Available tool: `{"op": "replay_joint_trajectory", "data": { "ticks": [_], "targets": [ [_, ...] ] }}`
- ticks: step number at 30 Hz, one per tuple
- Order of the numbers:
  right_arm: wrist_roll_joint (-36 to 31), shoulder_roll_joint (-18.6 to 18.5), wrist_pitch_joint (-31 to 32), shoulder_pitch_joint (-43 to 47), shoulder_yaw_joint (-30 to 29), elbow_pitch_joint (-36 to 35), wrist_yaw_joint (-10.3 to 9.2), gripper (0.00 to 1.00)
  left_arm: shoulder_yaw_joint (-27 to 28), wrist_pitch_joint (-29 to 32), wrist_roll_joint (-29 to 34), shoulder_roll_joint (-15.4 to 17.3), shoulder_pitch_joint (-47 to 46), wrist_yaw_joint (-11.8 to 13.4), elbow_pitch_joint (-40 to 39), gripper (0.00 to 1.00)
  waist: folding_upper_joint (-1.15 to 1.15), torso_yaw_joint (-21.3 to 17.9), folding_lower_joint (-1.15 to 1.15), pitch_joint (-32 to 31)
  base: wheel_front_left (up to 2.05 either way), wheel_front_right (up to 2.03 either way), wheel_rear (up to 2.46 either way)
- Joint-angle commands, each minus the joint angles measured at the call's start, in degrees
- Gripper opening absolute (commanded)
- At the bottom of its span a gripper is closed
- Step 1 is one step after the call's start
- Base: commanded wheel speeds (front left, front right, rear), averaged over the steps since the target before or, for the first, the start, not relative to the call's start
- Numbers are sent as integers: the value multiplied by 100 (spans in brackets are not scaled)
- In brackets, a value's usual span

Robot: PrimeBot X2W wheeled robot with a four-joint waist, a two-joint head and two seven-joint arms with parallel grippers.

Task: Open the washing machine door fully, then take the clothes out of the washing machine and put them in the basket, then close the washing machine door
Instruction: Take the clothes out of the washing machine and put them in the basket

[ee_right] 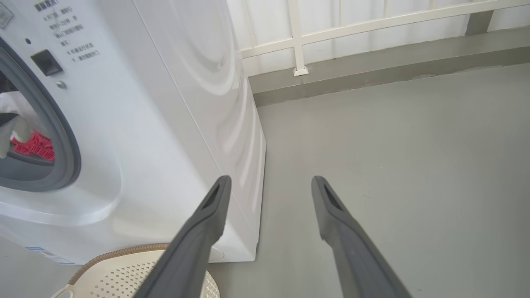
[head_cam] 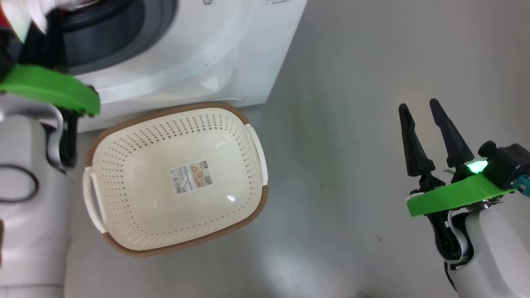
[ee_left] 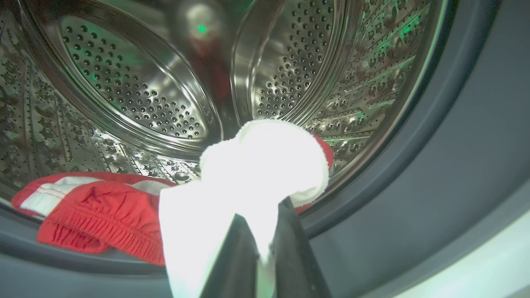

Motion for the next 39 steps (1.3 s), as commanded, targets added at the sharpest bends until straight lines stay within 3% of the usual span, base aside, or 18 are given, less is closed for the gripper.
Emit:
{"op": "replay_joint_trajectory", "data": {
  "ticks": [1,10,20,34,39],
  "targets": [
    [-19,-85,-37,225,84,-107,37,100,264,-50,109,161,241,-3,-353,0,0,140,0,-137,0,0,0],
    [-15,-168,-37,387,47,-94,37,100,1070,-50,473,-374,1232,-145,-1574,0,0,359,0,-314,0,0,0],
    [-10,-219,-37,492,54,-89,37,100,1482,-50,609,-728,2025,-219,-2952,0,0,477,0,-429,0,0,0],
    [2,-249,-37,526,58,-104,37,100,1425,-50,517,-862,3033,-224,-5224,0,0,545,0,-408,0,0,0],
    [2,-244,-37,504,56,-110,37,100,1436,-50,376,-865,3255,-224,-5688,0,0,542,0,-368,0,0,0]
  ]
}}
